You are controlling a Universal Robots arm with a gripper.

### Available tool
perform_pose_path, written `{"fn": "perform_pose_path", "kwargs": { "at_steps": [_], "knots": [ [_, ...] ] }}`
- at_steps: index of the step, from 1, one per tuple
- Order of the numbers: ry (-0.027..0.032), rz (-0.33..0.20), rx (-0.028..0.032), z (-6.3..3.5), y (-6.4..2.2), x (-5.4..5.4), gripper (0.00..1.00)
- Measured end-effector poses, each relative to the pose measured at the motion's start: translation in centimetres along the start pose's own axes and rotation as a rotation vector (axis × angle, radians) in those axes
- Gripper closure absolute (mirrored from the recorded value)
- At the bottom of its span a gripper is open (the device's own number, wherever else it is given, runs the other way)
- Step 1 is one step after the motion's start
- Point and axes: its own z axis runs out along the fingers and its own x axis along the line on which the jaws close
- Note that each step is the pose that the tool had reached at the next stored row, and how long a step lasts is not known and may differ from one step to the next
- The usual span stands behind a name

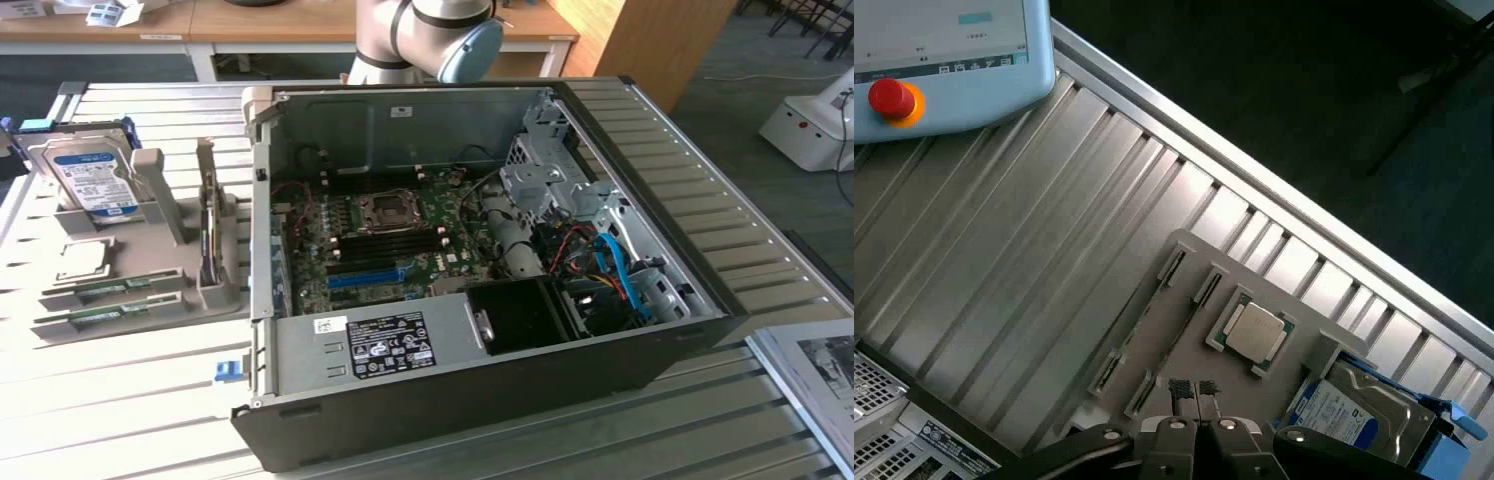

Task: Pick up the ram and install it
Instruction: 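Pick up the ram and move it above insertion slot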

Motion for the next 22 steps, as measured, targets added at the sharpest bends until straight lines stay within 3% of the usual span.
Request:
{"fn": "perform_pose_path", "kwargs": {
  "at_steps": [15,22],
  "knots": [
    [-0.0002,0.004,0.0,0.0,-0.05,-0.07,0.9],
    [-0.0023,0.053,0.0008,0.0,-0.05,-0.08,0.9]
  ]
}}
